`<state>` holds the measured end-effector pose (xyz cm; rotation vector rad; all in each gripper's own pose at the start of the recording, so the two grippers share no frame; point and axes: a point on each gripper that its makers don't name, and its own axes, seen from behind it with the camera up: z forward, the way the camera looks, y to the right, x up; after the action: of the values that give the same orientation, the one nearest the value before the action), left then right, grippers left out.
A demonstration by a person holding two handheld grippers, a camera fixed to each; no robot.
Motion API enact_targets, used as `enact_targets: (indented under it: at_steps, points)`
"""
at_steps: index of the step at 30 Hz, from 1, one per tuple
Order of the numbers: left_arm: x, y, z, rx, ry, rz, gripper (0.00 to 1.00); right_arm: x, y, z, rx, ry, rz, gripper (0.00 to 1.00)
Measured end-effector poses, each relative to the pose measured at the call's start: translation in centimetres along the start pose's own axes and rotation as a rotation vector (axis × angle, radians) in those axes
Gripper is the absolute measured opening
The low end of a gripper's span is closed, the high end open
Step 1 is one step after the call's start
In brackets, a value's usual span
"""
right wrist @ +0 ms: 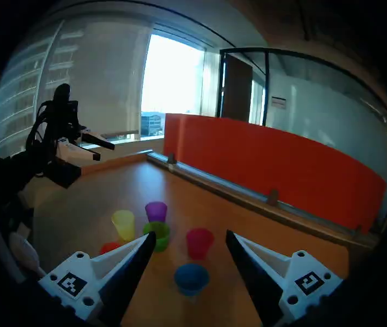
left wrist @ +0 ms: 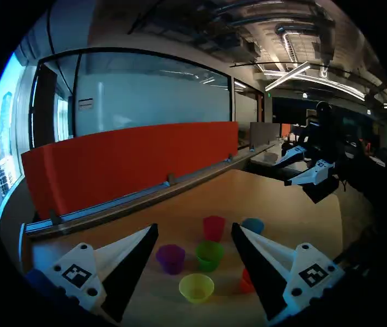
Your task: Pour water
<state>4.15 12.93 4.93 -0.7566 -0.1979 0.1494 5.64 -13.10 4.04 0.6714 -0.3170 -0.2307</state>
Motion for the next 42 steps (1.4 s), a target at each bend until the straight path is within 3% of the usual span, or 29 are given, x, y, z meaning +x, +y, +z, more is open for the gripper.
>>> enact_targets:
  at_steps: [17, 42]
  points:
    - [-4.3, 2.0, 3.9, -0.095, -0.109, 0.058, 1.0, -3.7, -0.2, 1.7, 0.049, -0.095, -0.012, 1.0]
    - [-11.5, 2.7, 9.0, -0.127, -0.268, 0.122, 1.0, -10.1, -0.2, 4.9, 0.075, -0.19, -0.042, 1.0]
